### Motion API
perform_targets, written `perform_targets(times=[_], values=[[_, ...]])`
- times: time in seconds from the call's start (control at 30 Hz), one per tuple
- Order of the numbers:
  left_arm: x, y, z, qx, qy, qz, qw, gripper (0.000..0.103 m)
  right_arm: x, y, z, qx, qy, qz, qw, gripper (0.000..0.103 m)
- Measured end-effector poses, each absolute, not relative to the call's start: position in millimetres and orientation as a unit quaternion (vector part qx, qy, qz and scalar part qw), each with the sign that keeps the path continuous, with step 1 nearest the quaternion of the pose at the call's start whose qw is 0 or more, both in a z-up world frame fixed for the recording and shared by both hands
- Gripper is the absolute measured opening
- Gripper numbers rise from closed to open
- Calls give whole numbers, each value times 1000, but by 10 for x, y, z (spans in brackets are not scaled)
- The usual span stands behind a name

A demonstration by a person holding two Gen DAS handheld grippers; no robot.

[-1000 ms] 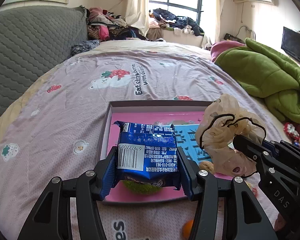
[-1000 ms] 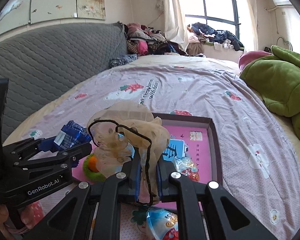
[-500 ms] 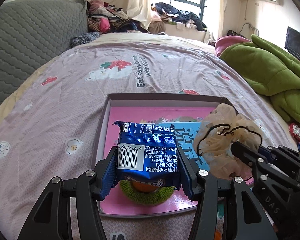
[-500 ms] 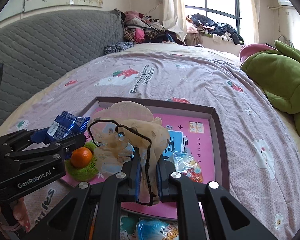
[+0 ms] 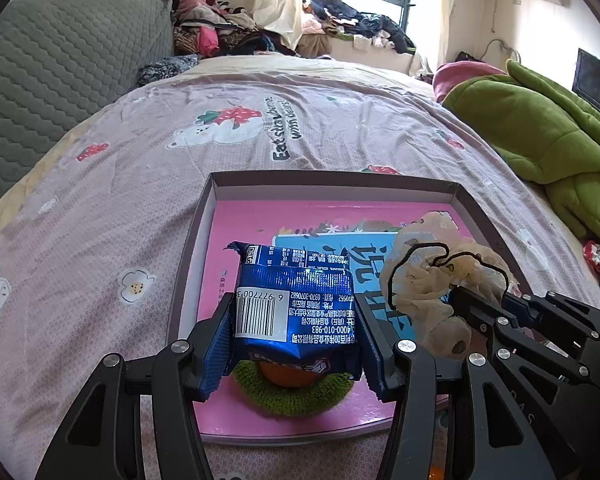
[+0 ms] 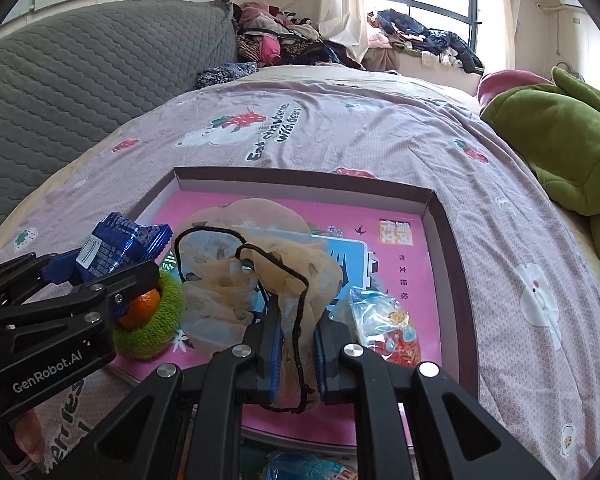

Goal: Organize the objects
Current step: 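Carry the blue packet with the left gripper while the right gripper carries the scrunchie over the tray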

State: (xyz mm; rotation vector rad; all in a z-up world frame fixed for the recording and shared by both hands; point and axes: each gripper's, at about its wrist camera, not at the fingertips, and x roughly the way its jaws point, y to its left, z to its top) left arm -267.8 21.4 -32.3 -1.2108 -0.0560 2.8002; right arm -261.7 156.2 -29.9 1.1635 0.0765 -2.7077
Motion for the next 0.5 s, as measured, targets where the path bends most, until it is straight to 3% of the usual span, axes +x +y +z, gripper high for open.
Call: perform_targets(times=[0.5], values=[[-2703,230,-410,-409,-8,912,36,59,-2630,1616,-294,402,13,-911,90,22]])
